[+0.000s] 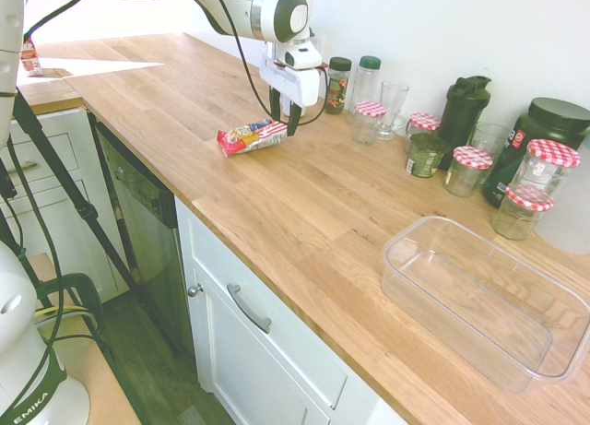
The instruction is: Put the chip bag into the container
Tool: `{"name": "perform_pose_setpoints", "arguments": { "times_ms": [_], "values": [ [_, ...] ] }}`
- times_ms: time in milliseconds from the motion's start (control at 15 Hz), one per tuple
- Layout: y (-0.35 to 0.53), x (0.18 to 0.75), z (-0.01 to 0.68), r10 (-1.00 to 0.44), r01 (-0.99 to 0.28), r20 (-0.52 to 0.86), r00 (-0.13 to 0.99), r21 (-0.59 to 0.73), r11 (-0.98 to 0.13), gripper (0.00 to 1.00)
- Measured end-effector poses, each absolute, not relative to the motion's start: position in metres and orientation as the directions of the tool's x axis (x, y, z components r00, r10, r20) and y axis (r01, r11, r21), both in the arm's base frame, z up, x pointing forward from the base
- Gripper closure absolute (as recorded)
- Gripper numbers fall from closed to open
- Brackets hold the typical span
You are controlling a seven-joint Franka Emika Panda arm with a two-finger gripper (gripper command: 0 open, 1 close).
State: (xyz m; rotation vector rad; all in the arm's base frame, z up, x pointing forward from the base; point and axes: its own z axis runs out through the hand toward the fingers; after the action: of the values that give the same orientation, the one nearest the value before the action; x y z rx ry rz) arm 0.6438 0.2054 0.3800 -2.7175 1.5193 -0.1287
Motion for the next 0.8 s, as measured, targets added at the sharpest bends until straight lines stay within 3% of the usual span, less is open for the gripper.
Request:
{"name": "perform_pose_setpoints", "arguments": {
  "times_ms": [800],
  "values": [
    [0.19,0.647,0.374,-0.853,-0.852,0.059,0.518,-0.05,-0.521,1.0]
  ]
}}
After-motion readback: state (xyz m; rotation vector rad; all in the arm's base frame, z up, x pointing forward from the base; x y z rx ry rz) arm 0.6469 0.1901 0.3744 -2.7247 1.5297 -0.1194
